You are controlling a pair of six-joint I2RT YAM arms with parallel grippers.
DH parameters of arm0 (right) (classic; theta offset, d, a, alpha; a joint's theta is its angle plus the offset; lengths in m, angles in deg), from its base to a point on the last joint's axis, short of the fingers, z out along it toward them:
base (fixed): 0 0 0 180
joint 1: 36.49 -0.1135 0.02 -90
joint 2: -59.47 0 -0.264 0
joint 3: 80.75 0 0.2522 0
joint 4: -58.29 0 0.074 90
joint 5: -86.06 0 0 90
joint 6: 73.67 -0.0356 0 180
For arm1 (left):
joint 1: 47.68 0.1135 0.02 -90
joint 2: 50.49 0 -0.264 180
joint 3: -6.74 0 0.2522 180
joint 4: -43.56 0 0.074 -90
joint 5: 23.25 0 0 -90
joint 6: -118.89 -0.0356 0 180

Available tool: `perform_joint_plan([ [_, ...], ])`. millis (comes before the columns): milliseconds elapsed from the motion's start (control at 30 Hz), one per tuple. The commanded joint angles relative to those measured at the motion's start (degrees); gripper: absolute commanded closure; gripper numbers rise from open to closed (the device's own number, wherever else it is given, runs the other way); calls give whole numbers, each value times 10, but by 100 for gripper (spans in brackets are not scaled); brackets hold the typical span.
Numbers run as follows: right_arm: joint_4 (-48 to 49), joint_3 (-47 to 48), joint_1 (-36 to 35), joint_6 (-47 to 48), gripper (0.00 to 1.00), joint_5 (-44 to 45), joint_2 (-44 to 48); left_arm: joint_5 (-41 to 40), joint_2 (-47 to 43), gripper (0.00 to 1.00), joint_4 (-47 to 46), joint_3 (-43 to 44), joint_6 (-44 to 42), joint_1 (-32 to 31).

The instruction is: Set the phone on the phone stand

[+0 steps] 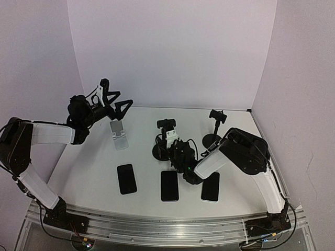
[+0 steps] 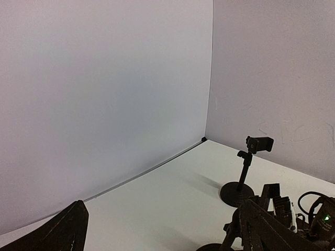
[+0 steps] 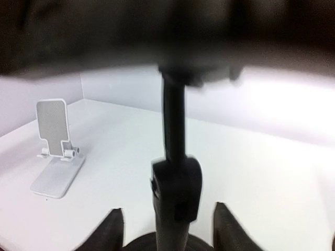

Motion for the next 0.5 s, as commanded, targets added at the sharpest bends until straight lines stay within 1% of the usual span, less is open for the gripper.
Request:
perform_joint_plan([
  [0,6,-13,0,-7,37,1,52,3,-6,0,-26,6,0,-1],
  [133,2,-48,-10,-9,25,-14,86,7,-13,0,-27,0,-1,0],
  [200,-22,-71,-24,-7,20,-14,116,8,-18,0,-28,-4,-2,-1],
  [233,-50,-81,-31,-7,18,-10,135,9,-21,0,-27,-6,-2,0],
  [300,-140,-91,-50,-37,7,1,181,10,-26,0,-26,-9,0,0],
  [333,-204,-96,-58,-66,3,3,202,11,-28,0,-25,-10,1,0],
  [467,-442,-110,-99,-202,2,13,290,11,-44,0,-20,-21,7,0],
])
